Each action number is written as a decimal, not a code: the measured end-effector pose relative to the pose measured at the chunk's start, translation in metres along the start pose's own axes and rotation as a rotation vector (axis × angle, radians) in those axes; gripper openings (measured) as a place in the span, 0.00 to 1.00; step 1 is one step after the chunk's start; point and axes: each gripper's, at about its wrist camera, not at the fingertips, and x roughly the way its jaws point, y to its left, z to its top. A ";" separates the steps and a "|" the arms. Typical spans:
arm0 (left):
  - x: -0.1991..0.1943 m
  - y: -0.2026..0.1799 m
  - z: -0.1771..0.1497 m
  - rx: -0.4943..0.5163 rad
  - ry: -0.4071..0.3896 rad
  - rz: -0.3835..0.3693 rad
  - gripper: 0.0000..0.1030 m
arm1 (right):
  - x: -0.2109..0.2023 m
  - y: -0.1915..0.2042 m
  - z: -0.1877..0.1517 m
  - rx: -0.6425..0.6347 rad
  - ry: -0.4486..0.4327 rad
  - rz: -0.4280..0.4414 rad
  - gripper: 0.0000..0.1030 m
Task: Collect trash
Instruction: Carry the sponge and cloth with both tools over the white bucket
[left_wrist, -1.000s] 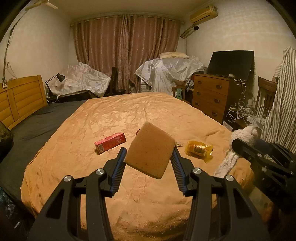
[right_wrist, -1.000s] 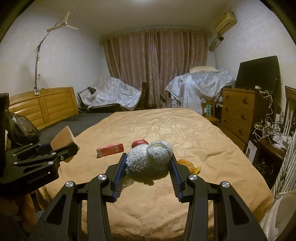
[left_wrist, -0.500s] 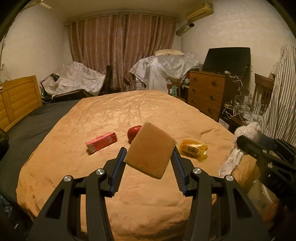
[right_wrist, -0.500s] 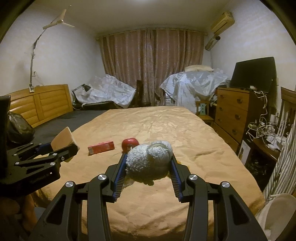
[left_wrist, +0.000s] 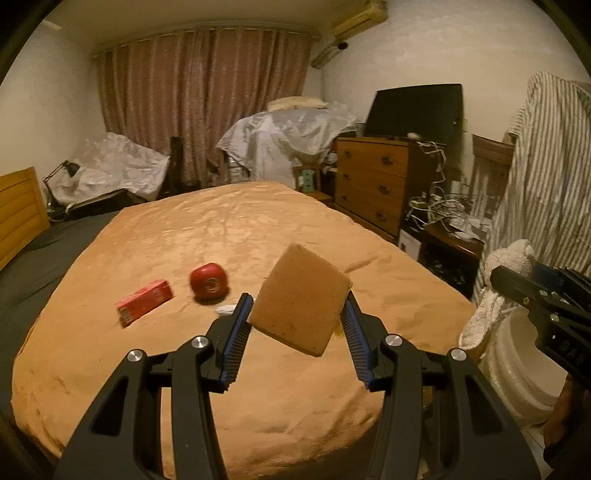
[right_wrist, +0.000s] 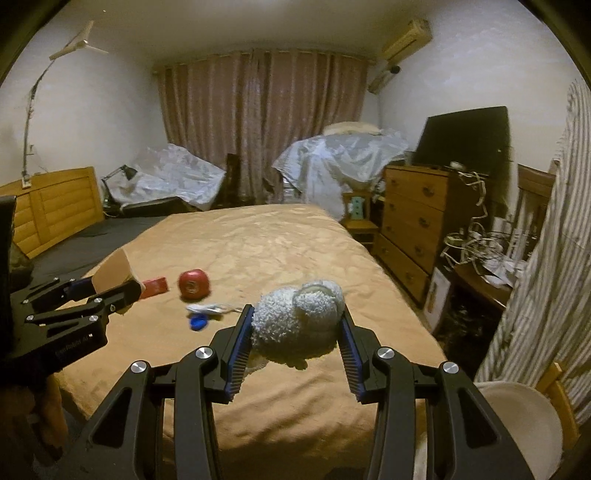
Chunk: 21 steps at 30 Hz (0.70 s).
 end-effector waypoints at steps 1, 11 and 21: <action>0.002 -0.005 0.002 0.006 0.001 -0.009 0.46 | -0.003 -0.009 -0.001 0.003 0.004 -0.011 0.44; 0.017 -0.080 0.016 0.086 0.019 -0.165 0.45 | -0.035 -0.100 -0.006 0.051 0.052 -0.139 0.44; 0.041 -0.177 0.013 0.173 0.092 -0.356 0.45 | -0.060 -0.204 -0.022 0.116 0.165 -0.261 0.44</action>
